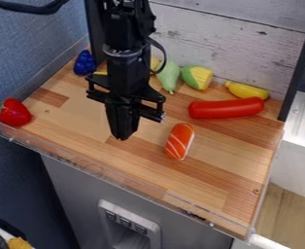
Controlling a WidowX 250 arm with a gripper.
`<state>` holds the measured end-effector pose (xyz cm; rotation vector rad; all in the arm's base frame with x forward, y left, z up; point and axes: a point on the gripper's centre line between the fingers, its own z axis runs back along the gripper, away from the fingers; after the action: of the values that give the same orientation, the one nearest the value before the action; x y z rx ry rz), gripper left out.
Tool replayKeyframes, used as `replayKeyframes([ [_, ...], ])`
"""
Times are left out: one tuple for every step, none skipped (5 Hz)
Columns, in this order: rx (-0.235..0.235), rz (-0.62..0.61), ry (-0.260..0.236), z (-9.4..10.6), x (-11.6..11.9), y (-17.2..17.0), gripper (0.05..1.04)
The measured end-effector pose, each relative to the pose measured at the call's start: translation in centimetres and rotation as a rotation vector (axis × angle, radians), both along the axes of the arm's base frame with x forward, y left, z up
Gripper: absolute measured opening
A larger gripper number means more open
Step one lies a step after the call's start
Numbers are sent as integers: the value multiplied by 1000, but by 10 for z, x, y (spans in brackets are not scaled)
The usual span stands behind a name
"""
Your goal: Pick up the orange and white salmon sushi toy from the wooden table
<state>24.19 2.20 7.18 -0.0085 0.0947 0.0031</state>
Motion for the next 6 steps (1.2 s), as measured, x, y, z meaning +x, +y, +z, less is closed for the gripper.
replayKeyframes([
  [-11, -118, 10, -1, 5, -12, 62],
  [-18, -306, -1, 1, 20, -28, 62],
  [-34, -529, -2, 3, 35, -46, 62],
  [-41, -744, 5, 3, 42, -58, 62],
  [-44, -892, 2, 6, 49, -71, 62],
  [-41, -901, 8, 7, 59, -75, 62],
])
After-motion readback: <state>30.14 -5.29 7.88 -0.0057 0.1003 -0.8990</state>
